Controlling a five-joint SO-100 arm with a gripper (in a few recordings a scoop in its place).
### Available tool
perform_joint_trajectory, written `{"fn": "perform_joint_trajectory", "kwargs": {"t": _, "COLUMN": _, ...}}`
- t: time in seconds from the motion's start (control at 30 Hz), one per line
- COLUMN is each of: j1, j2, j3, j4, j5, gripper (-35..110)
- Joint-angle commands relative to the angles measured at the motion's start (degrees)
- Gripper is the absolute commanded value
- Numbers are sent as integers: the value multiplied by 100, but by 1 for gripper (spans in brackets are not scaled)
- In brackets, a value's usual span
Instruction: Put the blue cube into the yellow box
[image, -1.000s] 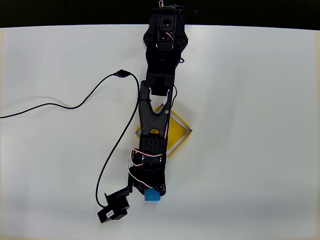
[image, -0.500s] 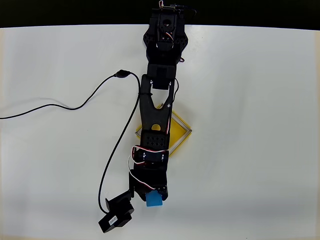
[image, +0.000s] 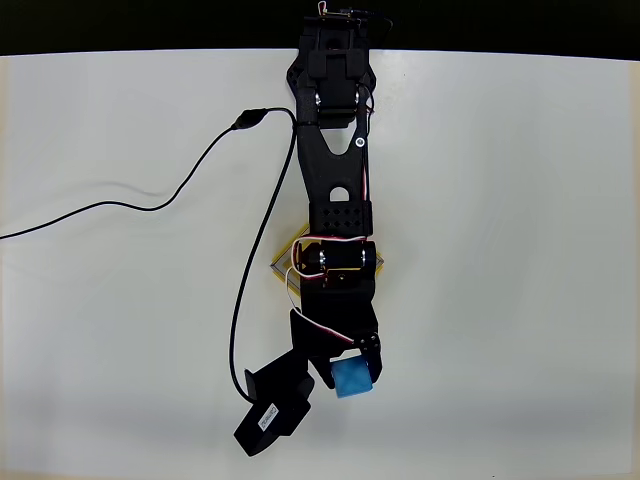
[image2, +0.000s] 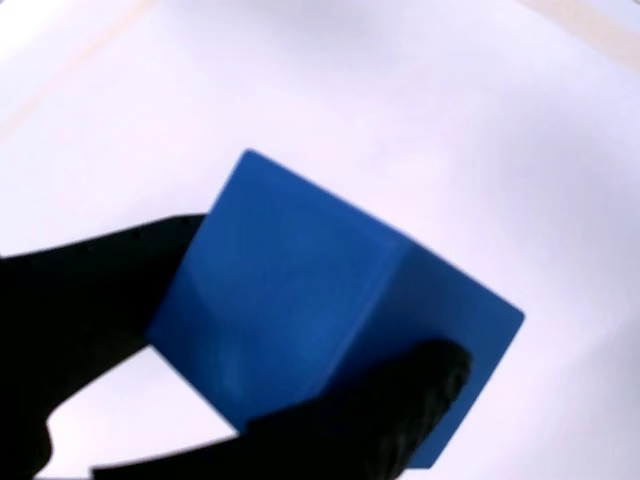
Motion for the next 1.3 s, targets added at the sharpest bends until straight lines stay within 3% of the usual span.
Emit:
{"fn": "perform_joint_trajectory", "kwargs": {"t": 0.0, "j1": -185, "j2": 1608, "j3": 316, "j4": 246, "j5": 9, "gripper": 19}}
{"fn": "perform_joint_trajectory", "kwargs": {"t": 0.7, "j1": 176, "j2": 3999, "j3": 3718, "j4": 35, "j5": -193, "gripper": 19}}
{"fn": "perform_joint_trajectory", "kwargs": {"t": 1.27, "j1": 554, "j2": 4315, "j3": 5036, "j4": -369, "j5": -281, "gripper": 19}}
